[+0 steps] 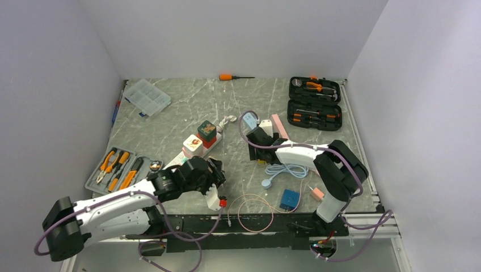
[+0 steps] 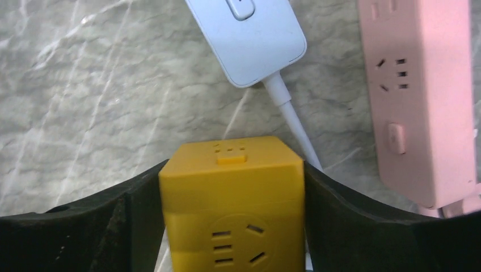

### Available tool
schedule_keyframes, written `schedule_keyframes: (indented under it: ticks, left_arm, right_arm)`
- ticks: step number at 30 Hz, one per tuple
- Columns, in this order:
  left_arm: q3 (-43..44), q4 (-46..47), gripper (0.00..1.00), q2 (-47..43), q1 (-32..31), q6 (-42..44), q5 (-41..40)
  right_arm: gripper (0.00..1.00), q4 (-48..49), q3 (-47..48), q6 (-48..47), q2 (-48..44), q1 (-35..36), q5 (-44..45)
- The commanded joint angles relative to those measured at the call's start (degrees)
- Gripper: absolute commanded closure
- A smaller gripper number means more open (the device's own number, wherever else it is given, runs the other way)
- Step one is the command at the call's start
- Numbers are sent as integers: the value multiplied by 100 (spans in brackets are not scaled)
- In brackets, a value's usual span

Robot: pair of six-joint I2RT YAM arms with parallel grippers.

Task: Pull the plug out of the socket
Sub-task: Place the socket at the center of the board, then place the plug at the center of the board.

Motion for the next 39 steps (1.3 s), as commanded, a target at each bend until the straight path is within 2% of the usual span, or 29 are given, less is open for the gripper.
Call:
schedule_keyframes:
  ticks: [1,4,6,7,13,21,33,36,37,39]
  left_arm:
    - [739,-237,100,676,-78,-862,59]
    - [1044,-151,100,1222,-160,-1238,127]
    - [1207,-47,100,1600,-262,-1395,175]
    - [1364,-96,100,1826,-329,-1491,203]
    - [2696,-703,100,3481,-604,-2821,459]
    - [3389,-628,100,4578,-771,-3675,691]
    - [4825,-717,100,5896,-1035,-4180,1036]
    - [5077,-832,88,6067,-1108,-4245,1321]
    - [5145,-873,80,6115,-1132,-4257,1405]
    - [5331,-1048,52,6219,-1152,-4348,1595]
  right_arm:
    - [18,-271,27,361,-126,-359,338]
    - [10,-660,304,287,-509,-530,137]
    - [1,-872,472,227,-932,-546,-20]
    - [0,-930,544,182,-1162,-549,-121]
    - [0,-1292,662,137,-2740,-660,-502]
    - [0,-2097,285,295,-4202,-1006,-418]
    - [0,-2244,-64,255,-4754,-1483,-633]
    - [0,-2222,-57,232,-4764,-1543,-695]
    - [0,-2222,-52,228,-4742,-1554,-697]
    - [0,-2238,-33,223,-4708,-1576,-712]
